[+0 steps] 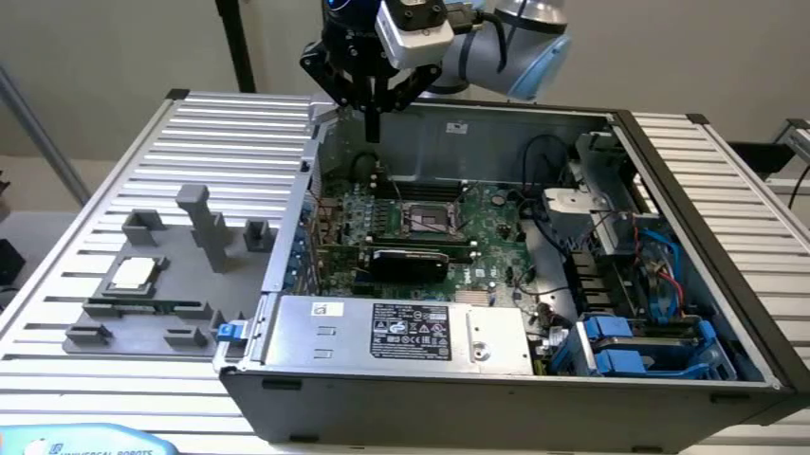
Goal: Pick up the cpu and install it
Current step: 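Reach for the cpu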
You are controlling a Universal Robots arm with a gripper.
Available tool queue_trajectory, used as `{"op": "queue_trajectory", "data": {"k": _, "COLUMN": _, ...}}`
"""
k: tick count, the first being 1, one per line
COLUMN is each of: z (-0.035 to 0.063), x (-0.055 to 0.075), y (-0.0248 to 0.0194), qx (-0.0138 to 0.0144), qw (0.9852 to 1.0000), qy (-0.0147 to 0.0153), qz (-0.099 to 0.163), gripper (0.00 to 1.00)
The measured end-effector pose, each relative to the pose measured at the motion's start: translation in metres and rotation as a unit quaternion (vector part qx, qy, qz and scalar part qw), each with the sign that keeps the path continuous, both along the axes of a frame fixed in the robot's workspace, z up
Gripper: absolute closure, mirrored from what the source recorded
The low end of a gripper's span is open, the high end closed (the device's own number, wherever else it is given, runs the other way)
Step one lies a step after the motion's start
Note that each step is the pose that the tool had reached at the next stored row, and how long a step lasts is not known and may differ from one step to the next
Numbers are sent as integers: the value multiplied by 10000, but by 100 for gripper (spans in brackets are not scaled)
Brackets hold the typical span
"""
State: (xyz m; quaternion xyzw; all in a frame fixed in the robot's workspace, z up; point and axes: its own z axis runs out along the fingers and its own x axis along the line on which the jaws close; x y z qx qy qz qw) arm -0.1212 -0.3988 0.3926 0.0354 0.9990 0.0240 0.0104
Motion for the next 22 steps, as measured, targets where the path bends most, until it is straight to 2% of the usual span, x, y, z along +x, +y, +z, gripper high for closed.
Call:
{"op": "queue_trajectory", "data": {"k": 6, "z": 0, "x": 0, "y": 0, "qx": 0, "qw": 10000, "qy": 0, "qz": 0, "gripper": 89}}
{"op": "queue_trajectory", "data": {"k": 10, "z": 0, "x": -51, "y": -24, "qx": 0, "qw": 10000, "qy": 0, "qz": 0, "gripper": 89}}
{"op": "queue_trajectory", "data": {"k": 15, "z": 0, "x": -265, "y": -73, "qx": 0, "qw": 10000, "qy": 0, "qz": 0, "gripper": 89}}
{"op": "queue_trajectory", "data": {"k": 22, "z": 0, "x": -585, "y": -107, "qx": 0, "qw": 10000, "qy": 0, "qz": -1, "gripper": 89}}
